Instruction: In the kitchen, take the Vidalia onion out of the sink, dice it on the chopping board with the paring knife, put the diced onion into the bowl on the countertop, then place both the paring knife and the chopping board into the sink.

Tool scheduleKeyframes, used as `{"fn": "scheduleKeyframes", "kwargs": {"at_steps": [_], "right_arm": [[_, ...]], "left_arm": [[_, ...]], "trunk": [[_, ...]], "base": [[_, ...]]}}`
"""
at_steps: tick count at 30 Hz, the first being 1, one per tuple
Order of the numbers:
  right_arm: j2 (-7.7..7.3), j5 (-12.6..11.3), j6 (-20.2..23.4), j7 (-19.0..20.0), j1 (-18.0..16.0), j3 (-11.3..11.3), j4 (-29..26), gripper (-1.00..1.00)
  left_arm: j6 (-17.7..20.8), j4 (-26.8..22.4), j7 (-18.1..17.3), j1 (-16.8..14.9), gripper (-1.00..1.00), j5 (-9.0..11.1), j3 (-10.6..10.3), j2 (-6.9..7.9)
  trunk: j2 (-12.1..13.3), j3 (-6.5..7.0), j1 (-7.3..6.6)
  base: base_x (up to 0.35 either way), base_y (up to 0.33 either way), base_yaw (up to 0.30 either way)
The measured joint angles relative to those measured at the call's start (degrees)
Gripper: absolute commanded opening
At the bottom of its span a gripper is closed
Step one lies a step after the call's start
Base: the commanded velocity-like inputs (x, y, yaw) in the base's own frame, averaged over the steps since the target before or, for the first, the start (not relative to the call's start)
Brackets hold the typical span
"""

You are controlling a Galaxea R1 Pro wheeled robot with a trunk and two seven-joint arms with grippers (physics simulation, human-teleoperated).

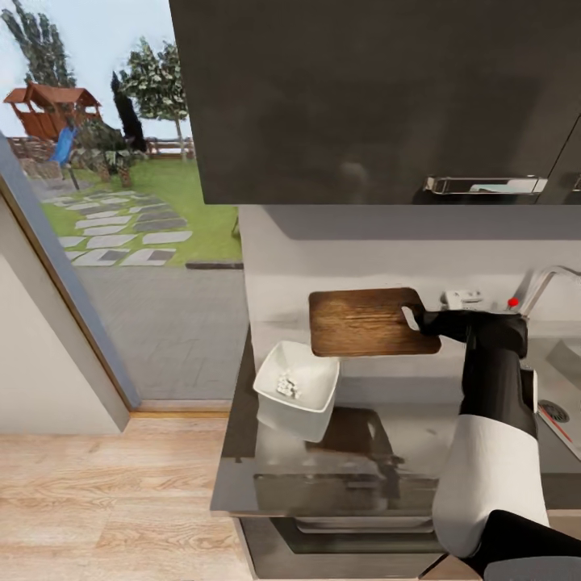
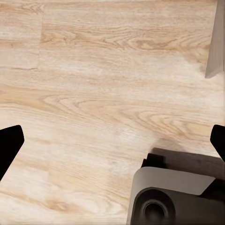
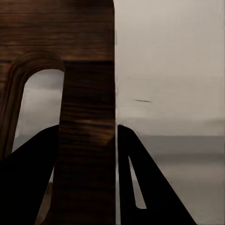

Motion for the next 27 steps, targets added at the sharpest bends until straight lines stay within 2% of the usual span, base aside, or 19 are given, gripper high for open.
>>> {"fn": "scheduleKeyframes", "kwargs": {"at_steps": [7, 16, 27], "right_arm": [[0.04, 0.14, -0.35, 1.77, 0.07, -1.64, 0.68, -1.0], [0.0, 0.33, -3.6, 1.55, 0.08, -1.91, 3.26, -1.0], [0.0, 0.45, -3.7, 1.51, 0.09, -1.94, 3.32, -1.0]], "left_arm": [[0.34, -0.02, -0.71, 0.01, 1.0, 0.01, 0.0, -0.02], [0.38, -0.02, -0.76, 0.03, 1.0, 0.01, 0.0, -0.09], [0.41, -0.02, -0.72, 0.03, 1.0, -0.01, 0.0, -0.17]], "trunk": [[0.0, 0.0, 0.0], [0.01, 0.0, 0.0], [0.01, 0.0, 0.0]], "base": [[0.0, -0.229, 0.0], [0.0, -0.313, 0.0], [0.0, -0.318, 0.0]]}}
